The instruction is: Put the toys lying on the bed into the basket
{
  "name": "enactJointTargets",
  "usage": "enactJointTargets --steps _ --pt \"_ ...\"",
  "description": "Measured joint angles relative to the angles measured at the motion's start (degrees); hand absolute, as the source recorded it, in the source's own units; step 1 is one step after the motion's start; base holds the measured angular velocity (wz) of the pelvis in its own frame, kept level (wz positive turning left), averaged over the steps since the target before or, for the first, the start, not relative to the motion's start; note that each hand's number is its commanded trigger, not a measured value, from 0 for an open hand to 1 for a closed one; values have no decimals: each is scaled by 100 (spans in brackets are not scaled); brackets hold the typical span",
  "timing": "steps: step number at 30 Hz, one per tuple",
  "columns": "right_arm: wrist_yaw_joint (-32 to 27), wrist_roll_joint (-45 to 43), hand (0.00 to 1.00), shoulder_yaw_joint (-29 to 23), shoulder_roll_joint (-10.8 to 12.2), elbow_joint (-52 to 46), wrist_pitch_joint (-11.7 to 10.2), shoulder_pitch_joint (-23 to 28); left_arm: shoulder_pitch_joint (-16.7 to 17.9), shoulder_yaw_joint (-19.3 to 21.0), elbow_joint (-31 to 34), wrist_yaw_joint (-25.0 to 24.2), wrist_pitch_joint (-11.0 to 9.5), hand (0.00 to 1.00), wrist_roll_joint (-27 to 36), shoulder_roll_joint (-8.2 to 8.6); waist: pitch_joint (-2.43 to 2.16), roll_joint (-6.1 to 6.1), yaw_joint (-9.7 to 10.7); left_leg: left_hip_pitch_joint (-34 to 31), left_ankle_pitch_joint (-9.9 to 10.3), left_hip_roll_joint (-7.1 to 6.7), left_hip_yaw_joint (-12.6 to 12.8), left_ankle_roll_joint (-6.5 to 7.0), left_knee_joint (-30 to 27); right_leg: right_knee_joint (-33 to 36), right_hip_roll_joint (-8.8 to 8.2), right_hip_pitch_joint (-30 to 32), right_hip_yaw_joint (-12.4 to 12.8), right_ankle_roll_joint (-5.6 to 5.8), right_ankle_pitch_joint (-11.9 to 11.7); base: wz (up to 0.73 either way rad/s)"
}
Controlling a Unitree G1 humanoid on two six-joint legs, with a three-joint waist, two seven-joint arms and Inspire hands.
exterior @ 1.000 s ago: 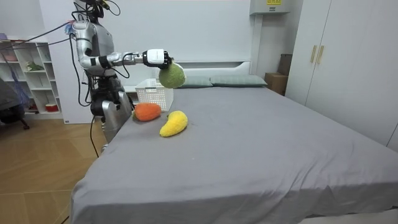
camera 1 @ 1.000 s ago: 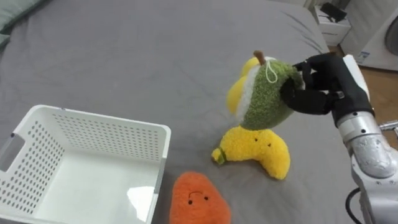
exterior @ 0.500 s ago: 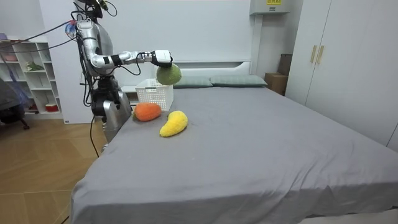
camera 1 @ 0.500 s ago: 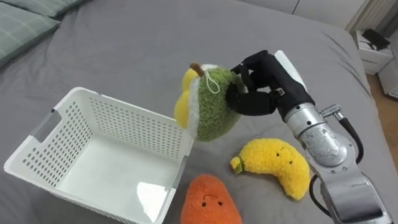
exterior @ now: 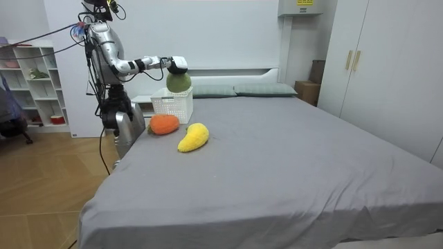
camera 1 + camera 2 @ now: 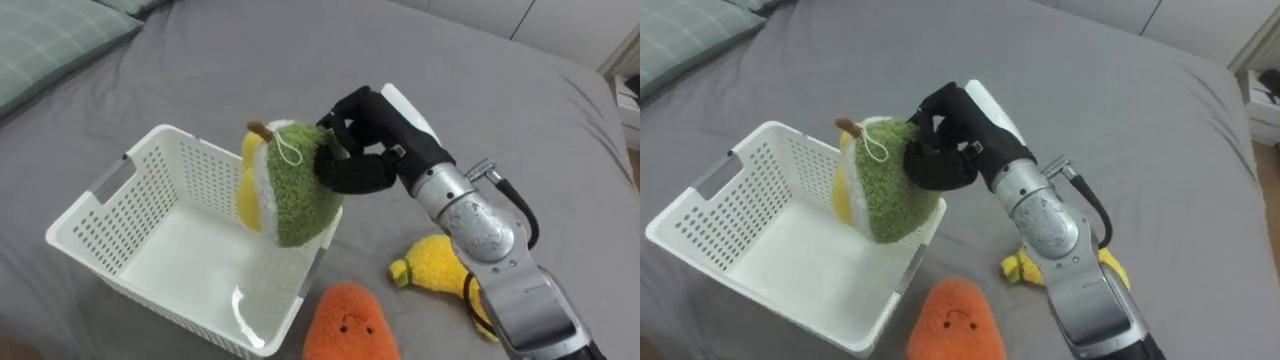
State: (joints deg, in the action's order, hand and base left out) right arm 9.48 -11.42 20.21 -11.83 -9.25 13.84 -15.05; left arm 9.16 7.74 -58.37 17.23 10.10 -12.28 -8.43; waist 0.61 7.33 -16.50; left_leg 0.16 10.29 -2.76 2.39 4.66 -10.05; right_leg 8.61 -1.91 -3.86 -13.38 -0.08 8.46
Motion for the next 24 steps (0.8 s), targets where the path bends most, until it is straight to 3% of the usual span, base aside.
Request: enactJointTargets --steps 3,6,7,8,10,24 --pt "1 73 100 138 23 45 0 -87 -42 -17 -1 0 30 0 23 -4 3 -4 -109 -5 -1 -6 -56 2 -32 -8 -5 -3 -100 0 0 11" --pt "-1 83 100 269 187 206 2 -166 -42 -99 0 0 63 0 23 -1 11 -16 -144 -27 -3 -9 -75 3 -38 -17 -4 -4 -99 0 0 4" --pt "0 78 68 351 248 252 2 -174 -45 -133 0 -2 81 0 22 4 13 -19 -136 -52 -3 -9 -83 3 -47 -22 -4 -3 -101 0 0 0" --pt "5 77 25 390 279 287 2 -174 -46 -148 0 -6 84 0 22 6 14 -20 -133 -56 -3 -10 -87 3 -49 -24 -3 -3 -102 0 0 3" --pt "23 78 0 532 329 467 3 -175 -49 -224 70 -48 90 0 21 3 13 -17 -130 -77 -1 -14 -112 2 -40 -21 -5 -3 -119 0 0 6" --pt "173 -22 0 572 350 960 8 -166 -44 -236 192 -173 98 0 17 1 18 -26 -133 -90 -2 -20 -137 2 -64 -12 -8 -4 -155 0 0 0"
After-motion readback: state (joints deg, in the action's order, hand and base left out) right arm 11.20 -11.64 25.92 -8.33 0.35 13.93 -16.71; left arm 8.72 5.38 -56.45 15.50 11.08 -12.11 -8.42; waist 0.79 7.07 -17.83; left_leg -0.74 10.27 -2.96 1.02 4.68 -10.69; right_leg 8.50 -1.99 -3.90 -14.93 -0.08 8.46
